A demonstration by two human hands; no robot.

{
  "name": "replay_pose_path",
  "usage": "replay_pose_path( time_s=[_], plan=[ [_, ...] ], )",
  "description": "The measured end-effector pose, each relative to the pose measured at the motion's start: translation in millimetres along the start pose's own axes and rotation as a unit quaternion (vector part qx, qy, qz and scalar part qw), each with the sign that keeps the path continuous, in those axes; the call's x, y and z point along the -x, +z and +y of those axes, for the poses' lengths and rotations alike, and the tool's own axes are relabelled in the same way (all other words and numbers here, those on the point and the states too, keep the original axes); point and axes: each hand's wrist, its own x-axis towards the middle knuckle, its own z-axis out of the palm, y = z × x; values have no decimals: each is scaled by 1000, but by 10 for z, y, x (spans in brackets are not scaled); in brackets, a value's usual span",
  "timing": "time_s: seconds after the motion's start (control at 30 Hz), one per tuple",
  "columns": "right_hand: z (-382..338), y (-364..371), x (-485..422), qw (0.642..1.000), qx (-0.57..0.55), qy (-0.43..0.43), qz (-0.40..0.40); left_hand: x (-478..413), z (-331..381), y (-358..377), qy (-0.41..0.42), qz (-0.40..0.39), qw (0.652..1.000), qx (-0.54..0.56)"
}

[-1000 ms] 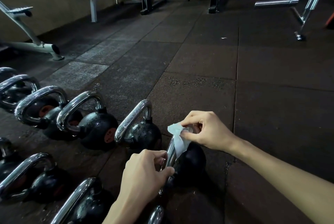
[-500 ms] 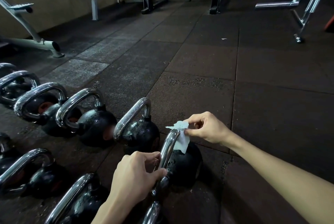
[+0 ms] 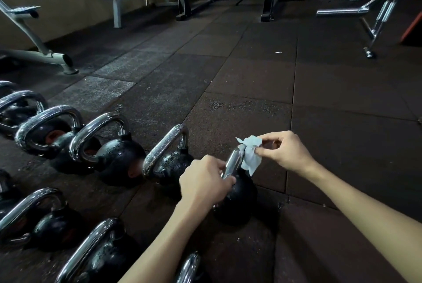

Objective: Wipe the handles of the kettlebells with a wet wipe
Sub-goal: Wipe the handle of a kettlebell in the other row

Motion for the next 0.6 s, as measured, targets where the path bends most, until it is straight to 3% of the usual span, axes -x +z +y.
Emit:
replay_pose_path(
  time_s=[0.1, 0.23, 0.4, 0.6],
  plan=[
    [-10, -117, 6, 999, -24, 12, 19, -184, 180, -24, 5, -8, 999, -39],
    [-174, -144, 80, 987, -145, 62, -17, -123, -102, -77, 14, -36, 998, 43],
    [-508, -49, 126, 973, -202, 83, -79, 47, -263, -99, 191, 124, 966, 124],
    [-726, 88, 213, 962, -219, 61, -153, 23, -253, -241, 238, 162, 947, 142]
  ],
)
